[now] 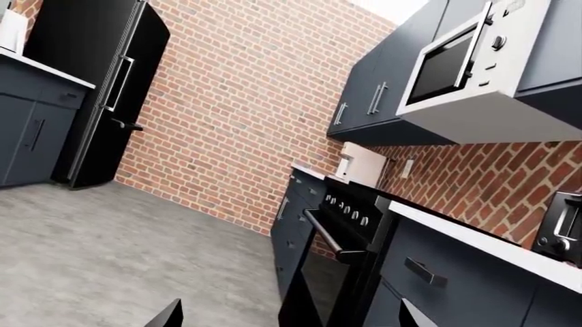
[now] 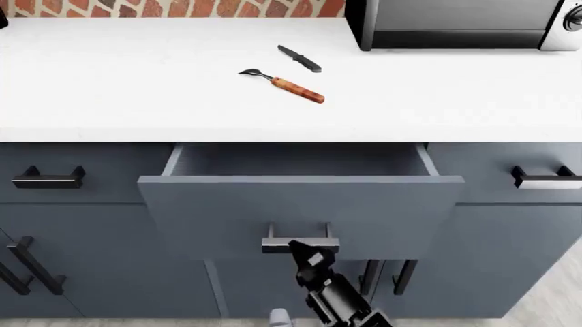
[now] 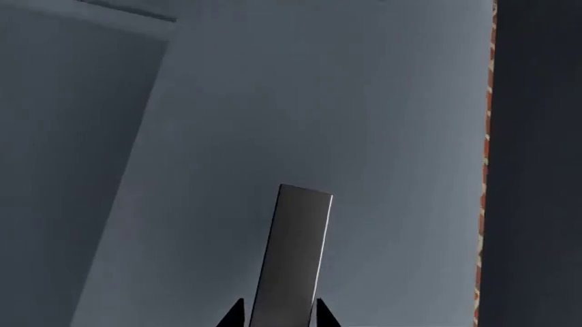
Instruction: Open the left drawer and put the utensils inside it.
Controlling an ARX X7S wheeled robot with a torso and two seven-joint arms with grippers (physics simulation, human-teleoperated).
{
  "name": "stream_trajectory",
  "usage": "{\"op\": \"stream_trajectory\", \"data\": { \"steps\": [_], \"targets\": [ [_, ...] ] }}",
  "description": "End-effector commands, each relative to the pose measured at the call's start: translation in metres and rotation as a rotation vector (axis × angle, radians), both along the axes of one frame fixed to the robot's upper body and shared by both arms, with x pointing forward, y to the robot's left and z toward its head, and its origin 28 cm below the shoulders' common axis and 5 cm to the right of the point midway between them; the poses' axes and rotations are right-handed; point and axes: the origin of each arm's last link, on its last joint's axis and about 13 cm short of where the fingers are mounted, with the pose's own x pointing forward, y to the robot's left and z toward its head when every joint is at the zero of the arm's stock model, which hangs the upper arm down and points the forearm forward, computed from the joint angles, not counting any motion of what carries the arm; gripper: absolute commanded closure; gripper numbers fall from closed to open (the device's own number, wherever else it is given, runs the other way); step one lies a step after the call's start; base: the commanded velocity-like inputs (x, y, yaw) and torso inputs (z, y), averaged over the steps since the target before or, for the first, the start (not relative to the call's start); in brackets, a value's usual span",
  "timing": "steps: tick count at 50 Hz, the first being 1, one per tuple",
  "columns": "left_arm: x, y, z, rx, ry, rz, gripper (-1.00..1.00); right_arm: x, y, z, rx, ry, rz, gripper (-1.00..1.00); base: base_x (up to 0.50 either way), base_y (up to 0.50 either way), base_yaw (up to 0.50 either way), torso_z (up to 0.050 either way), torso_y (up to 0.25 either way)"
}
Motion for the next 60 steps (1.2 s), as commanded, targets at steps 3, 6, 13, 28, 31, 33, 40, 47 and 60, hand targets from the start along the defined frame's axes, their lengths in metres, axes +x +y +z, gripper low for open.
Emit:
{"op": "stream_trajectory", "data": {
  "steps": [3,6,13,28,31,33,40,47,60],
  "targets": [
    [0.000,-0.001,0.001,0.001,-0.003,-0.001,-1.00,-0.057,0.034,-0.031,0.039,0.285,0.368,1.00,0.00,0.00,0.01,0.000,0.000],
    [0.000,-0.001,0.001,0.002,-0.004,-0.002,-1.00,-0.062,0.033,-0.030,0.045,0.280,0.366,1.00,0.00,0.01,0.01,-0.003,0.000],
    [0.000,-0.001,0.001,0.003,-0.006,-0.002,-1.00,-0.069,0.031,-0.031,0.047,0.276,0.368,1.00,0.00,0.01,0.01,-0.001,0.000],
    [0.000,-0.001,0.002,0.008,-0.008,-0.001,-1.00,-0.071,0.031,-0.031,0.055,0.278,0.380,1.00,0.00,0.01,0.01,-0.001,0.000],
    [0.000,-0.001,0.002,0.008,-0.008,-0.001,-1.00,-0.072,0.030,-0.032,0.052,0.285,0.382,1.00,0.00,0.01,0.01,-0.003,0.000],
    [0.000,-0.001,0.002,0.008,-0.009,-0.001,-1.00,-0.071,0.030,-0.031,0.052,0.288,0.380,1.00,0.00,0.00,0.01,0.000,0.000],
    [0.000,-0.001,0.003,0.009,-0.009,-0.002,-1.00,-0.069,0.031,-0.030,0.081,0.257,0.367,-1.00,0.00,0.01,0.01,-0.001,0.000],
    [0.000,-0.001,0.003,0.009,-0.010,-0.004,-1.00,-0.070,0.030,-0.031,0.080,0.248,0.348,-1.00,0.00,0.00,0.00,0.000,0.000],
    [0.000,-0.002,0.003,0.011,-0.011,-0.006,-1.00,-0.072,0.031,-0.030,0.088,0.238,0.335,-1.00,0.00,0.00,0.00,0.000,0.000]
  ]
}}
